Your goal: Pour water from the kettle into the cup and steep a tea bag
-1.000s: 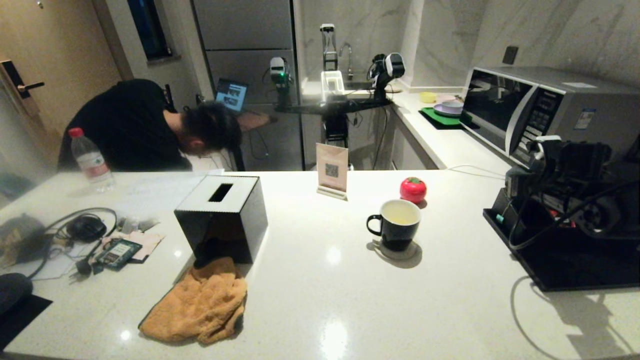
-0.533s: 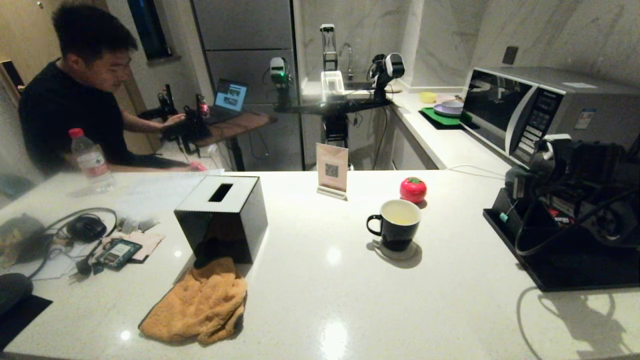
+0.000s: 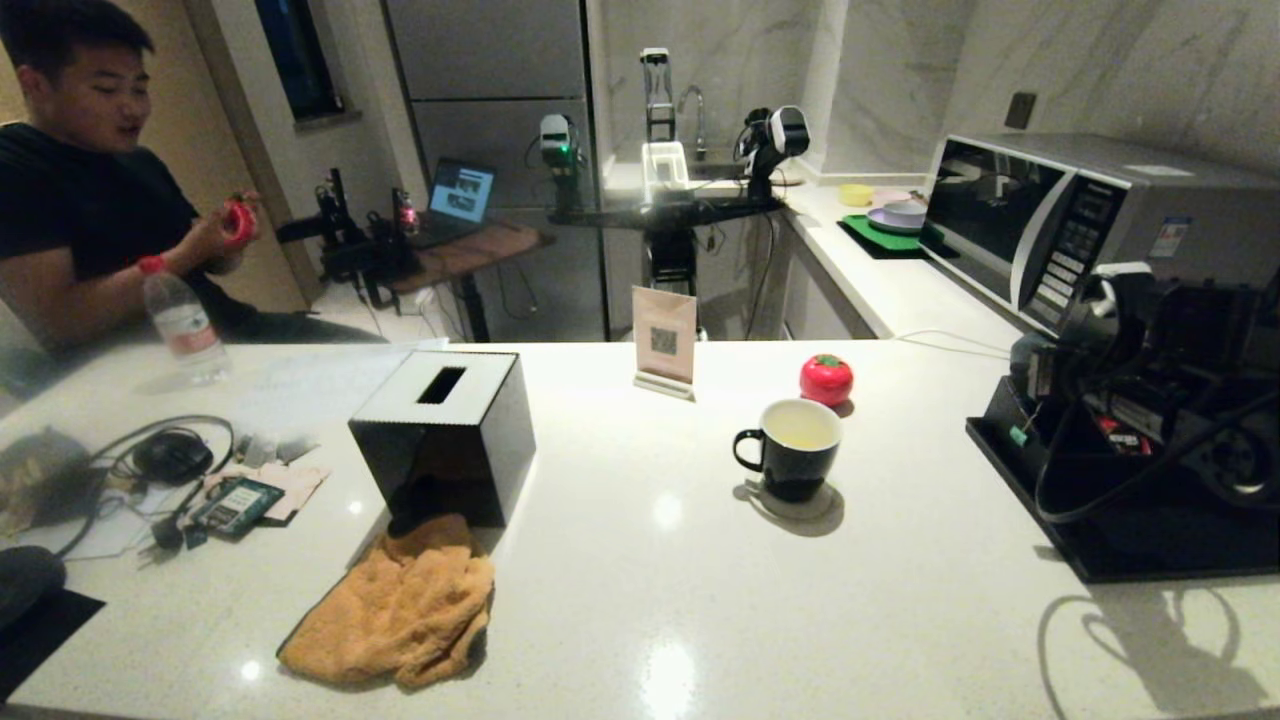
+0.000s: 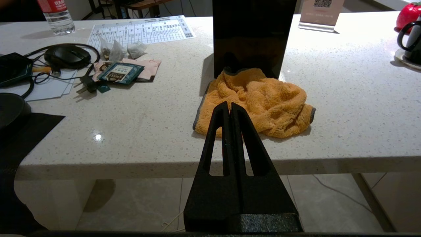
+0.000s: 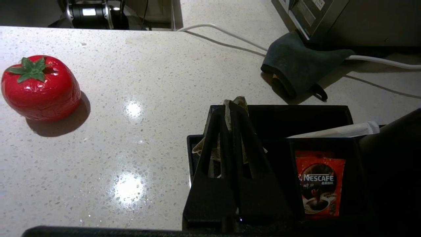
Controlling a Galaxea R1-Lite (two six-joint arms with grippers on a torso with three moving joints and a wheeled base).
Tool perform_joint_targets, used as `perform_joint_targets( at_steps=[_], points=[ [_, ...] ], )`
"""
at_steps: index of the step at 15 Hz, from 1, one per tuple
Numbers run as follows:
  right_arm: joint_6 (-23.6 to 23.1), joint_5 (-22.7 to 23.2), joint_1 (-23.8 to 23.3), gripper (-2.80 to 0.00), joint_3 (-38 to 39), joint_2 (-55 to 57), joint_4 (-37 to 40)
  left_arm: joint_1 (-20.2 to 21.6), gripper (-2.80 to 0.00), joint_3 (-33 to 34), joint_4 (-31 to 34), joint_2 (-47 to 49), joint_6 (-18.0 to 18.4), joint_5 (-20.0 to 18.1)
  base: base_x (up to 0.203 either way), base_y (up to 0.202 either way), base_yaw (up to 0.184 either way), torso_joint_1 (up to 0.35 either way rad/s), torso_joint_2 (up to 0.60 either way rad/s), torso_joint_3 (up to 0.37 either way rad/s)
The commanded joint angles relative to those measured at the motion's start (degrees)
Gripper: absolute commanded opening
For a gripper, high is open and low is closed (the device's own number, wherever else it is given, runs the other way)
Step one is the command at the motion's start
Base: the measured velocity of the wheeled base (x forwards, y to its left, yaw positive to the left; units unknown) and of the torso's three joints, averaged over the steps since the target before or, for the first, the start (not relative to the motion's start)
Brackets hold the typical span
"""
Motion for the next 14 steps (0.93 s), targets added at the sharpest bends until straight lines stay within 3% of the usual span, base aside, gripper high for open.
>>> perform_joint_targets(
  at_steps=[1,14],
  points=[
    [0.0,0.0,0.2,-2.80,0.2,-1.0,-0.3,0.0,-2.80,0.0,0.0,0.1,0.0,0.0,0.000,0.000,0.000,0.000,0.00,0.000],
    [0.2,0.0,1.7,-2.80,3.8,-5.2,-2.0,0.0,-2.80,0.0,0.0,0.1,0.0,0.0,0.000,0.000,0.000,0.000,0.00,0.000]
  ],
)
